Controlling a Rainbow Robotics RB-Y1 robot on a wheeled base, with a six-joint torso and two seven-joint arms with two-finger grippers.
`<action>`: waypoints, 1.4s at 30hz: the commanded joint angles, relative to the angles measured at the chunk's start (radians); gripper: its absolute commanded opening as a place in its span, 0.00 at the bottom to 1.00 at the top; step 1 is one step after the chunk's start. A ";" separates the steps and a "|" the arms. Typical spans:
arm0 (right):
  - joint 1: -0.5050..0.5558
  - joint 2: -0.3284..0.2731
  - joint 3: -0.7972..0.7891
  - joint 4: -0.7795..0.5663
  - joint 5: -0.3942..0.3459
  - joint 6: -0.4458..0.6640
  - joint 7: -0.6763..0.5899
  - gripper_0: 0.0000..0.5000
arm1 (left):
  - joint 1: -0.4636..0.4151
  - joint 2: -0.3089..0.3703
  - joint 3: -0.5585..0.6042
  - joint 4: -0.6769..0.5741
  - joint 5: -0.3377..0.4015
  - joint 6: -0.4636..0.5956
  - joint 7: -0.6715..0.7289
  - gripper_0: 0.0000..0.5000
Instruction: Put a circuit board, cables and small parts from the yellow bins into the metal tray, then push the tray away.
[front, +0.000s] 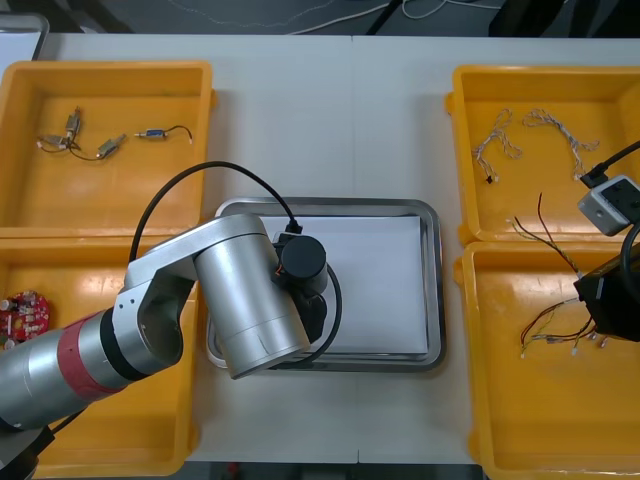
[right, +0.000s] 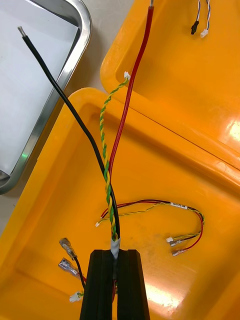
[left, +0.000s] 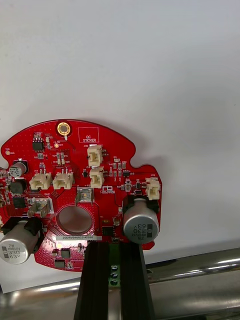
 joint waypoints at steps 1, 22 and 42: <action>-0.019 -0.033 0.011 -0.007 -0.009 0.003 -0.008 0.00 | 0.030 0.013 -0.021 -0.014 -0.025 -0.009 -0.063 0.00; -0.019 -0.033 0.011 -0.007 -0.009 0.003 -0.008 0.00 | 0.070 0.048 -0.020 -0.068 -0.028 0.010 -0.074 0.34; -0.019 -0.033 0.011 -0.007 -0.009 0.003 -0.008 0.00 | 0.014 0.026 0.100 -0.137 0.084 0.134 -0.082 1.00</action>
